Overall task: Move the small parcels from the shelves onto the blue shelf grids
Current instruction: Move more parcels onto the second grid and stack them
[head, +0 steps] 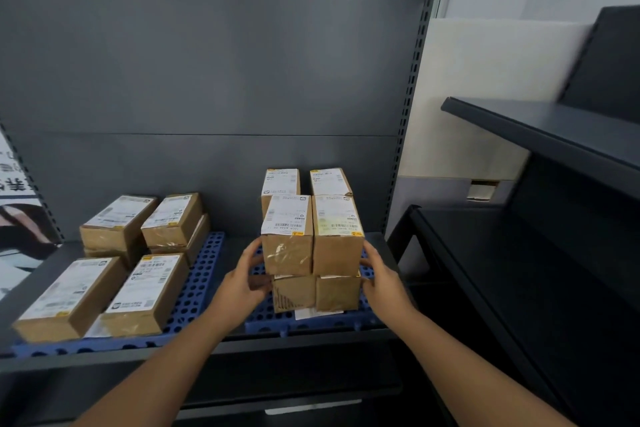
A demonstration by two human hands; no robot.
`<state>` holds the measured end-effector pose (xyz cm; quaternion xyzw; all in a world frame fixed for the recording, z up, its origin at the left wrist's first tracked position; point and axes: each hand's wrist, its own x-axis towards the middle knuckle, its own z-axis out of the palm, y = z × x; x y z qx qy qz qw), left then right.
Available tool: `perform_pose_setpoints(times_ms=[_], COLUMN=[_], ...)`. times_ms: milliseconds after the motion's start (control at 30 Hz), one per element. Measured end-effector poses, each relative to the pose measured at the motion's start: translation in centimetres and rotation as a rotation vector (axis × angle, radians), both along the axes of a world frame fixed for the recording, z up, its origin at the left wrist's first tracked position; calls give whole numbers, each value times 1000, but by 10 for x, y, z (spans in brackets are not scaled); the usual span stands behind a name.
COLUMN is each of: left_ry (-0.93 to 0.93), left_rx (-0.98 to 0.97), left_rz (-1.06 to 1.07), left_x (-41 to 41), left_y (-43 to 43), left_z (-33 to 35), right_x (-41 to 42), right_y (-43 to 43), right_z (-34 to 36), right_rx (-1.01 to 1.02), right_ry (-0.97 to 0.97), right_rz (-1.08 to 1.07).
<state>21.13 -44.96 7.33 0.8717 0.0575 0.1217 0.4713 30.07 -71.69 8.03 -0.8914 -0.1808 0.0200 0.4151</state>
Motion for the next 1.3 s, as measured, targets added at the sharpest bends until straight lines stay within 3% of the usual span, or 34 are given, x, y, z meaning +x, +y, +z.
perform_pose_setpoints(times_ms=[467, 700, 933, 1133, 1300], left_ry=[14, -32, 62, 59, 41], left_rx=[-58, -131, -448, -298, -301], left_rz=[0, 4, -143, -251, -268], left_x=[4, 15, 63, 80, 81], left_y=[12, 38, 68, 56, 44], left_z=[-7, -3, 14, 25, 27], right_x=[6, 29, 86, 94, 84], right_y=[1, -12, 3, 26, 27], right_z=[0, 3, 14, 22, 27], right_rx=[-4, -58, -89, -28, 38], right_ry=[44, -24, -10, 3, 50], right_rz=[24, -88, -34, 111, 98])
